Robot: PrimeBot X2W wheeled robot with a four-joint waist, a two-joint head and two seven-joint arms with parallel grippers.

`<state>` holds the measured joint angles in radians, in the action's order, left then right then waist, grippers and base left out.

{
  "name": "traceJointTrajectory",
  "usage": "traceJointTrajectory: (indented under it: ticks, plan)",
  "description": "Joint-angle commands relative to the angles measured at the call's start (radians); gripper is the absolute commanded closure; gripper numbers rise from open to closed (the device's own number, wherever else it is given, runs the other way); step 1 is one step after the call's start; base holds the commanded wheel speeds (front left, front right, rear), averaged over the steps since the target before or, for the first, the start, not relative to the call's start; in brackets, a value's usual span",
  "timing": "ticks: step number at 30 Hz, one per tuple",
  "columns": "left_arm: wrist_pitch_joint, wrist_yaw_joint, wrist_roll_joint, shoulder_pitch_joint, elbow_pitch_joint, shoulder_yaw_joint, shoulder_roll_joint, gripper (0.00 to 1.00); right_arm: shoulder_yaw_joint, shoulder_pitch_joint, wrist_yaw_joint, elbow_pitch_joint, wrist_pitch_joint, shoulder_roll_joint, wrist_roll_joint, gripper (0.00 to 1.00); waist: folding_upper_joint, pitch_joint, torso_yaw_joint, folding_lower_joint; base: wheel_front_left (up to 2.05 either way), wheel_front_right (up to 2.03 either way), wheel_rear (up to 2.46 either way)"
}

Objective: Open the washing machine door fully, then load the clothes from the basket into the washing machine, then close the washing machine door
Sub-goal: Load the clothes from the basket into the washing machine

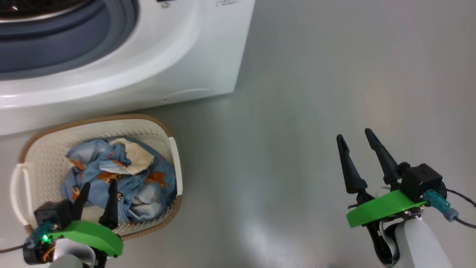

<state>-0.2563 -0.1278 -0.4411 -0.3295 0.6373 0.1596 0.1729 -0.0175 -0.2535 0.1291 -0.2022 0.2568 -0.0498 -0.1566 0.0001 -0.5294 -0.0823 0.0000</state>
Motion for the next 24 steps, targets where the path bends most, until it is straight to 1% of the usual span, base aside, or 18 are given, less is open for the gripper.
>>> traceJointTrajectory:
  ticks: [1, 8, 12, 13, 17, 24]
  plan:
    - [-0.006, -0.003, -0.016, -0.01, 0.004, -0.018, 0.037, 0.0, -0.024, -0.006, 0.002, 0.026, 0.005, 0.0, -0.017, 0.0, -0.0001, -0.074, -0.045, 0.0, 0.0, 0.0, 0.0]
    - [-0.005, -0.003, -0.109, -0.092, 0.154, 0.067, 0.102, 0.0, -0.033, -0.032, 0.002, 0.034, 0.005, 0.0, -0.036, 0.0, -0.0001, -0.158, -0.083, 0.0, 0.0, 0.0, 0.0]
    - [0.007, -0.003, -0.158, -0.146, 0.215, 0.12, 0.139, 0.0, -0.038, -0.039, 0.002, 0.042, 0.005, 0.0, -0.045, 0.0, -0.0001, -0.208, -0.095, 0.0, 0.0, 0.0, 0.0]
    - [0.02, -0.003, -0.179, -0.174, 0.24, 0.142, 0.16, 0.0, -0.041, -0.043, 0.002, 0.046, 0.005, 0.0, -0.049, 0.0, -0.0001, -0.234, -0.099, 0.0, 0.0, 0.0, 0.0]
    - [0.057, -0.003, -0.219, -0.229, 0.284, 0.175, 0.195, 0.0, -0.046, -0.051, 0.002, 0.055, 0.005, 0.0, -0.054, 0.0, -0.0001, -0.281, -0.104, 0.0, 0.0, 0.0, 0.0]
    - [0.144, -0.003, -0.258, -0.296, 0.371, 0.215, 0.246, 0.0, -0.065, -0.065, 0.002, 0.06, 0.005, 0.0, -0.074, 0.0, -0.0001, -0.326, -0.125, 0.0, 0.0, 0.0, 0.0]
